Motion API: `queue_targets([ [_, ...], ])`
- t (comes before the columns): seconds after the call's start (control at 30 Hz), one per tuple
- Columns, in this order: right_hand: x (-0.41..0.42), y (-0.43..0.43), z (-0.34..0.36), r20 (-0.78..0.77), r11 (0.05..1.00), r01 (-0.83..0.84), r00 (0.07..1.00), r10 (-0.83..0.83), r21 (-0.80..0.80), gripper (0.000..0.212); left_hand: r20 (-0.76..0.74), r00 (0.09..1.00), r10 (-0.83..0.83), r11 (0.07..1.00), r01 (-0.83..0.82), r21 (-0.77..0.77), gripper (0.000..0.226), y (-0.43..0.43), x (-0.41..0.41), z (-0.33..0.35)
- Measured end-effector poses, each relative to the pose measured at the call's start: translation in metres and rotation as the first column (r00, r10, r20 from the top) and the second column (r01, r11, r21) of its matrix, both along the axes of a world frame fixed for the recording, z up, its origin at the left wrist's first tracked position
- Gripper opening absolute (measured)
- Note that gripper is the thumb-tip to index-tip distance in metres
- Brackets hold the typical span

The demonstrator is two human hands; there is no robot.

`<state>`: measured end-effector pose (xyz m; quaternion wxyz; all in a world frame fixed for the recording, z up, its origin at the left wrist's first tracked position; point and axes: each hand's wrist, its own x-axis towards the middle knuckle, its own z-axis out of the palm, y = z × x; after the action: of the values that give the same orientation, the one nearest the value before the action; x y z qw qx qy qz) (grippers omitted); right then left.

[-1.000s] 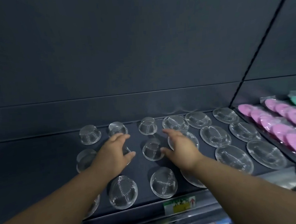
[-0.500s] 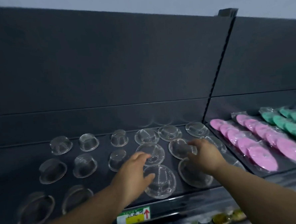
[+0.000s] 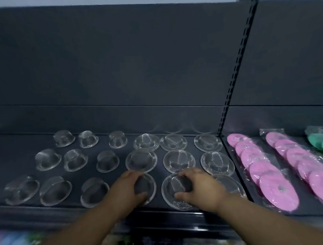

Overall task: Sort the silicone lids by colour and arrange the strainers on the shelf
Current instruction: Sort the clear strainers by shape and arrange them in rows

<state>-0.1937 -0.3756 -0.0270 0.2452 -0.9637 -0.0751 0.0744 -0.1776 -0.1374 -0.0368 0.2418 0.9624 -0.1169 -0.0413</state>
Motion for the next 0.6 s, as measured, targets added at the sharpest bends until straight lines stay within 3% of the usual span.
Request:
queue_targets([
  [0.47,0.007,-0.009,0.005,-0.055,0.999,0.023,0.998,-0.024,-0.029,0.055,-0.041,0.997,-0.062,0.998,0.063,0.030,0.060,0.002,0.008,0.000],
  [0.6,0.016,-0.006,0.010,-0.007,0.995,0.102,0.995,-0.102,0.022,0.058,0.018,1.000,-0.017,0.999,0.017,-0.036,0.062,0.000,0.023,0.010],
])
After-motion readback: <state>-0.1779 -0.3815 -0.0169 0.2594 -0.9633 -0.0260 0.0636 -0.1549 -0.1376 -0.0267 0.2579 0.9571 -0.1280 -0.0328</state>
